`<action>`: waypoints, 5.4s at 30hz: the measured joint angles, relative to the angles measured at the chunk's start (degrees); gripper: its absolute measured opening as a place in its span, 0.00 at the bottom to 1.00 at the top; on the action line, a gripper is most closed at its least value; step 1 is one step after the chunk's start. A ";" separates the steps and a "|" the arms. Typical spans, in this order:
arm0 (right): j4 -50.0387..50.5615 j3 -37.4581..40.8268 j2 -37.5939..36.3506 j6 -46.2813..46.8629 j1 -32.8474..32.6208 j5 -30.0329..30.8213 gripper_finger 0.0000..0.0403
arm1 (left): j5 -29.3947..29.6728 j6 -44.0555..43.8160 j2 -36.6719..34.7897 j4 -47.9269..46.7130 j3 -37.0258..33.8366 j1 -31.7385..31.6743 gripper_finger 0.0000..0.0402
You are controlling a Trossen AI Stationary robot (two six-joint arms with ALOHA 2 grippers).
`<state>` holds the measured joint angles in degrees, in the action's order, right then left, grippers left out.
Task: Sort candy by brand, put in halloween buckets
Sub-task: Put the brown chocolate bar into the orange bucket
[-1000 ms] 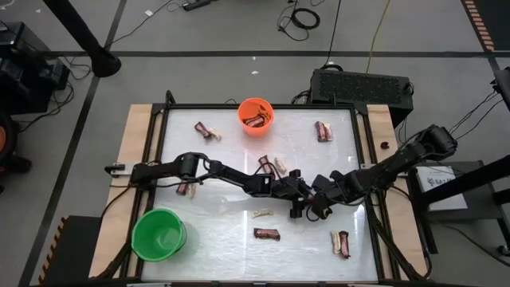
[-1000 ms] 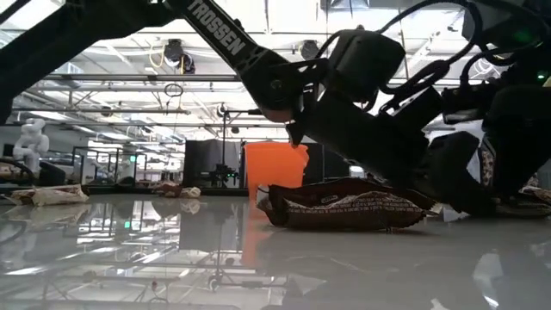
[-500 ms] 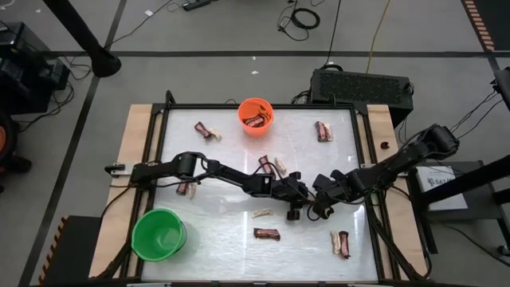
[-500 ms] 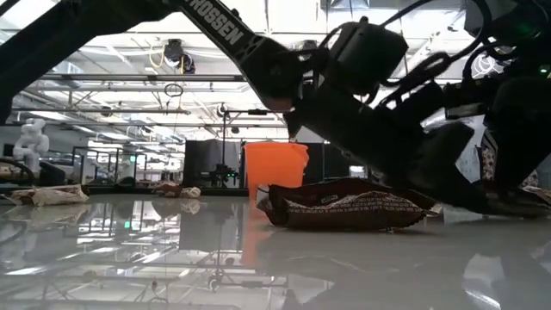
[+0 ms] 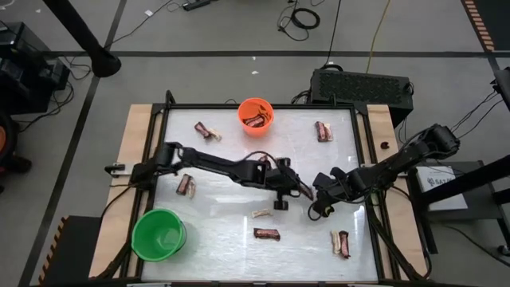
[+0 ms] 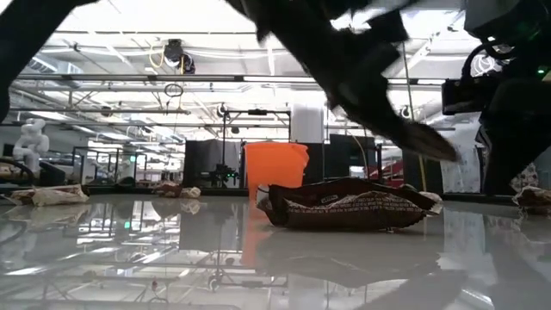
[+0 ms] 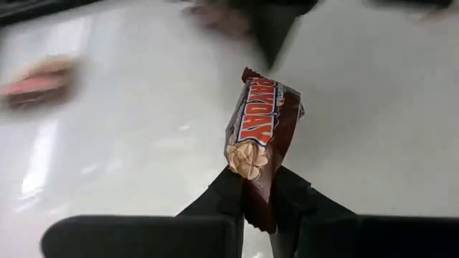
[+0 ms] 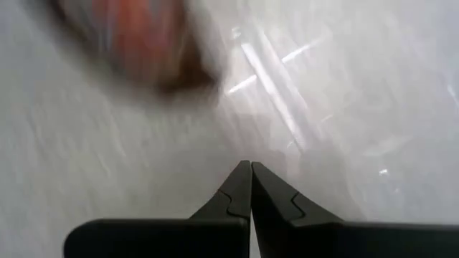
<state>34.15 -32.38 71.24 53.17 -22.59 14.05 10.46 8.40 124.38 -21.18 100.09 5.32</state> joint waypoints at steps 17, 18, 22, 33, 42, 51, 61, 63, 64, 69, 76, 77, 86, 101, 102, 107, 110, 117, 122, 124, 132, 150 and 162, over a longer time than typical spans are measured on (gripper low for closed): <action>-13.64 0.00 0.00 -15.69 0.15 12.87 0.00 | 13.06 0.64 -18.51 -23.71 0.02 -24.64 0.10; -13.58 0.00 0.00 -16.05 0.12 12.81 0.00 | 9.13 -0.84 -18.27 -24.04 -0.03 -27.02 0.10; -12.72 0.02 0.00 -16.59 0.00 12.70 0.00 | -1.47 -4.86 -15.53 -25.26 -0.11 -33.47 0.10; -12.90 0.02 0.00 -23.18 0.19 12.97 0.00 | -1.42 -3.18 -12.51 -25.51 -0.15 -34.48 0.21; -13.42 0.02 0.00 -27.90 2.01 12.99 0.00 | -1.21 -4.46 -12.75 -37.59 5.02 -31.41 0.40; -16.83 0.02 0.00 -34.71 4.16 12.95 0.00 | -3.96 -19.84 -12.79 -67.87 10.17 -24.44 0.41; -16.51 0.02 0.00 -36.07 4.66 12.63 0.00 | -7.22 -24.39 -14.83 -68.53 -7.33 -10.71 0.41; -16.51 0.02 0.00 -36.54 4.66 12.63 0.00 | -7.22 -22.90 -15.34 -68.72 -11.17 -8.80 0.41; -16.57 0.02 0.00 -36.85 4.66 12.65 0.00 | -7.19 -22.11 -15.76 -68.71 -13.22 -7.88 0.41; -16.99 0.02 0.00 -37.84 4.66 12.65 0.00 | -6.93 -21.16 -17.19 -68.32 -22.95 -5.73 0.41; -19.95 0.02 0.00 -40.41 4.66 12.65 0.00 | -6.22 -20.04 -23.82 -59.65 -34.14 -7.18 0.41; -20.28 0.02 0.00 -40.59 4.66 12.65 0.00 | -5.49 -20.07 -24.53 -59.17 -35.29 -7.60 0.41; -20.70 0.02 0.00 -40.09 4.66 12.63 0.00 | -5.31 -19.81 -25.90 -52.02 -42.26 -9.29 0.41; -20.64 0.02 0.00 -37.39 4.66 10.95 0.00 | -6.08 -18.54 -25.91 -48.91 -43.93 -9.90 0.41; -20.63 0.02 0.00 -37.37 4.66 10.95 0.00 | -6.40 -18.52 -25.91 -48.31 -44.47 -10.08 0.41; -20.63 0.02 0.00 -37.38 4.66 10.95 0.00 | -7.40 -18.44 -25.91 -45.73 -47.31 -11.29 0.41; -20.63 0.02 0.00 -37.62 4.66 10.98 0.00 | -7.37 -18.43 -25.91 -44.68 -47.39 -11.79 0.40; -21.80 0.02 0.00 -38.33 4.66 11.13 0.00 | -7.35 -18.36 -25.91 -44.96 -47.39 -11.77 0.20; -22.82 0.02 0.00 -39.08 4.66 11.12 0.00 | -6.85 -18.42 -25.91 -45.01 -47.39 -11.77 0.02; -22.82 0.02 0.00 -39.08 4.66 11.14 0.00 | -6.07 -18.43 -25.91 -45.09 -47.38 -11.74 0.02; -22.82 0.02 0.00 -39.52 4.66 11.17 0.00 | -3.88 -20.10 -25.91 -47.28 -44.29 -11.71 0.01; -22.75 0.02 0.00 -39.27 4.66 11.19 0.00 | -2.04 -24.81 -25.91 -49.75 -40.63 -11.58 0.44; -22.75 0.02 0.00 -38.88 4.66 11.17 0.00 | -4.74 -30.21 -25.91 -47.99 -46.36 -12.32 0.65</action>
<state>11.40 -32.36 71.24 14.28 -17.93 25.21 5.72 -21.80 98.48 -69.17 53.73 -7.00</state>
